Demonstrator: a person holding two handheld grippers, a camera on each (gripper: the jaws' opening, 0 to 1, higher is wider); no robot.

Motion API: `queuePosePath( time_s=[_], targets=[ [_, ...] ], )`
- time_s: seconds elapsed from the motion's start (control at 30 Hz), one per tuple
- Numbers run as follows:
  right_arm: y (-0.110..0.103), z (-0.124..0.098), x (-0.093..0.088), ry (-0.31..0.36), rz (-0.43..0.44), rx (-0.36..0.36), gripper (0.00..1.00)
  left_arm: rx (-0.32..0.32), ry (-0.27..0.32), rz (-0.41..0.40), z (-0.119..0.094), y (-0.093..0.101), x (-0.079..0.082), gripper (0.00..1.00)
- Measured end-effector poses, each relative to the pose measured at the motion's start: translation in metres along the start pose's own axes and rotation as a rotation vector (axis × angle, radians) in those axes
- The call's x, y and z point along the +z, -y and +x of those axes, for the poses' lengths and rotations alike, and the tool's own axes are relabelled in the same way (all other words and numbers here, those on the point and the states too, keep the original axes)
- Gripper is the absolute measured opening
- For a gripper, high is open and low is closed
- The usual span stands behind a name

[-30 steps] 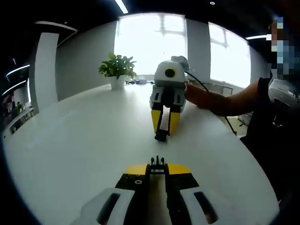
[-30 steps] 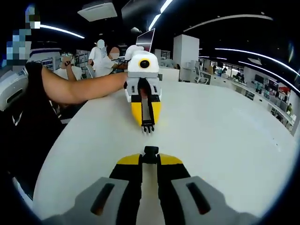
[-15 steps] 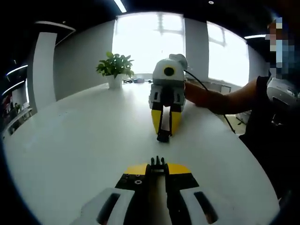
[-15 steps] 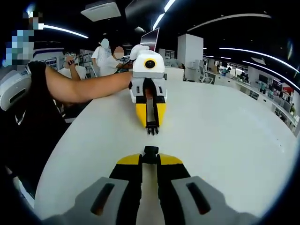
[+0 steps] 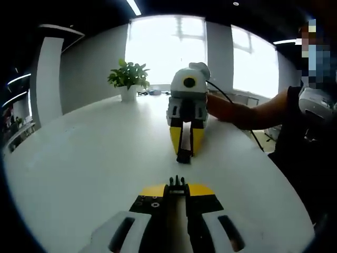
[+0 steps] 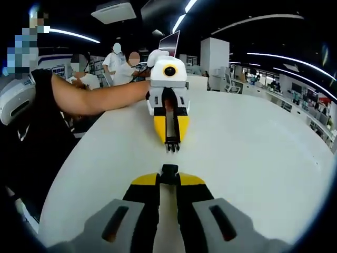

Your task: Snap the two parts of the plastic buckle together until the buckle closes and remains connected.

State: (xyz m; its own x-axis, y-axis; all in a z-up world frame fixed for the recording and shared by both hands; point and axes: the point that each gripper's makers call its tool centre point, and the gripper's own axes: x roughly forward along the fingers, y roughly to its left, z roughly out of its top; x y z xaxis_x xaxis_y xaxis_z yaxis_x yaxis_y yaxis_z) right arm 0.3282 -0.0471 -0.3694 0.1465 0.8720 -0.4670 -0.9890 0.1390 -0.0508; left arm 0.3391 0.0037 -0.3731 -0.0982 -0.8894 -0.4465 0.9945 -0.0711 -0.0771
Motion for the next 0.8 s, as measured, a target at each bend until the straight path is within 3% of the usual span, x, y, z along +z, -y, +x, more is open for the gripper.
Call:
queuePosePath(
  time_s=[0.8],
  targets=[
    [-0.0037, 0.0026, -0.0028, -0.004, 0.007, 0.026, 0.10, -0.039, 0.020, 0.012, 0.0079, 0.0078, 0.0039, 0.10]
  ],
)
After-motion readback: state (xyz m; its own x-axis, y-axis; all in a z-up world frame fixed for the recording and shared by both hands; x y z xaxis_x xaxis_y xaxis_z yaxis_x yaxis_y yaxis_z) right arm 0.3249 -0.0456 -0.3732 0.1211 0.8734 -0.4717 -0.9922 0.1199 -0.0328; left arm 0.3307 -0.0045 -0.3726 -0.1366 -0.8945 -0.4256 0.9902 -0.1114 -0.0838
